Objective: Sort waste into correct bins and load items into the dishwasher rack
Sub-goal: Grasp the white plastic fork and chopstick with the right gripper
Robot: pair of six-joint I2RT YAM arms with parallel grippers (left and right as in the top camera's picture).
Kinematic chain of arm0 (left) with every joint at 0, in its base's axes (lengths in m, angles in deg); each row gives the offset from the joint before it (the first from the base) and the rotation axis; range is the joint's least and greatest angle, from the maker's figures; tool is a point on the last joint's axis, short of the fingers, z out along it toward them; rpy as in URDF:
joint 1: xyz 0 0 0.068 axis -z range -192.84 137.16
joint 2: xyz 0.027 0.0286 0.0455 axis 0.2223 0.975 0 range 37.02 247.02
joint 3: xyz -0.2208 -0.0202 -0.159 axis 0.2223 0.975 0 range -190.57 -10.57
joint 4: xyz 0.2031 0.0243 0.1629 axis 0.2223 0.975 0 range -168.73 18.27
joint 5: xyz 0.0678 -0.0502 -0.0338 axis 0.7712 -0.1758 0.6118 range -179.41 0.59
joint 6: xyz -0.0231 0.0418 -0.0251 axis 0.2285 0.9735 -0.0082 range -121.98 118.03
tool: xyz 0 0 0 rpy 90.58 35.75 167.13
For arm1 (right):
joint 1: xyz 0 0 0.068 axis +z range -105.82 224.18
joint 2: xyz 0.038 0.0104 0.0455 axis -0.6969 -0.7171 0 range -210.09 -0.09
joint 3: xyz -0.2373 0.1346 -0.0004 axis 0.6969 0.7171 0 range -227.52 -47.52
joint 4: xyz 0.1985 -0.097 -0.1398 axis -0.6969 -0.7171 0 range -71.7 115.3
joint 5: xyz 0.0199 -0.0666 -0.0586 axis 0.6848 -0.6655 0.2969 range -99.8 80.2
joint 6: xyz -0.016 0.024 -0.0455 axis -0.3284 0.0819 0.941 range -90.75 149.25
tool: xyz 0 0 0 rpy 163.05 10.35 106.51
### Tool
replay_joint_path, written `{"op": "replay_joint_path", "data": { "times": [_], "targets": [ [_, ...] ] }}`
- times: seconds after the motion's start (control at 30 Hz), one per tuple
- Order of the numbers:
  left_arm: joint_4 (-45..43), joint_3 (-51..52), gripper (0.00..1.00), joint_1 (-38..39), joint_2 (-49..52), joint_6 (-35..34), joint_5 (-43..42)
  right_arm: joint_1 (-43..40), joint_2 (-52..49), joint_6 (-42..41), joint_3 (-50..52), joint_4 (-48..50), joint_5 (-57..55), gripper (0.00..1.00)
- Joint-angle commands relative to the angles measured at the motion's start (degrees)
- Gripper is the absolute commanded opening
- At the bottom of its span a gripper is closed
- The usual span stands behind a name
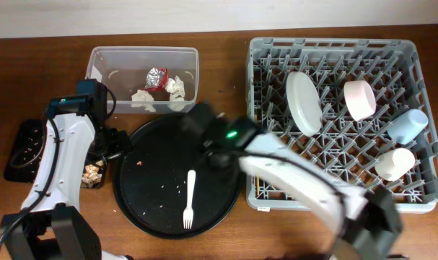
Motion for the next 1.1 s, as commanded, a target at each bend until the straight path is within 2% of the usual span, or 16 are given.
{"op": "replay_joint_path", "data": {
  "times": [0.0,0.1,0.23,0.33,0.43,0.5,0.6,0.8,0.9,0.93,1.07],
  "targets": [
    [0.1,0.3,0.98,-0.1,-0.1,-0.8,-0.2,5.9,-5.2,-11.8,-0.2,0.0,1.1,0.62],
    [0.1,0.3,0.99,-0.1,-0.1,-0.8,-0.2,10.6,-9.1,-20.3,-0.2,1.6,1.5,0.62],
    [0.1,0.3,0.99,-0.1,-0.1,-0.8,-0.2,15.2,-12.2,-24.7,0.1,5.4,1.3,0.65],
    [0.3,0.3,0.99,-0.1,-0.1,-0.8,-0.2,16.1,-13.3,-30.8,3.4,6.8,1.3,0.75],
    [0.3,0.3,0.99,-0.1,-0.1,-0.8,-0.2,15.9,-13.5,-31.5,9.3,11.5,1.3,0.76],
    [0.3,0.3,0.99,-0.1,-0.1,-0.8,-0.2,15.9,-13.7,-28.6,10.8,14.2,0.8,0.76],
    [0.3,0.3,0.99,-0.1,-0.1,-0.8,-0.3,15.9,-14.3,-28.5,11.6,14.8,-1.6,0.76],
    [0.2,0.3,0.99,-0.1,-0.1,-0.8,-0.4,15.9,-14.6,-28.5,11.6,14.8,-2.9,0.43],
    [0.3,0.3,0.99,-0.1,-0.1,-0.8,-0.4,15.9,-14.6,-28.4,11.6,14.7,-4.6,0.4],
    [0.3,0.3,0.99,-0.1,-0.1,-0.8,-0.4,15.9,-14.6,-27.1,11.6,14.8,-4.8,0.35],
    [0.3,0.3,0.99,-0.1,-0.1,-0.8,-0.4,15.9,-14.5,-26.1,11.6,14.3,-6.3,0.32]
  ]
}}
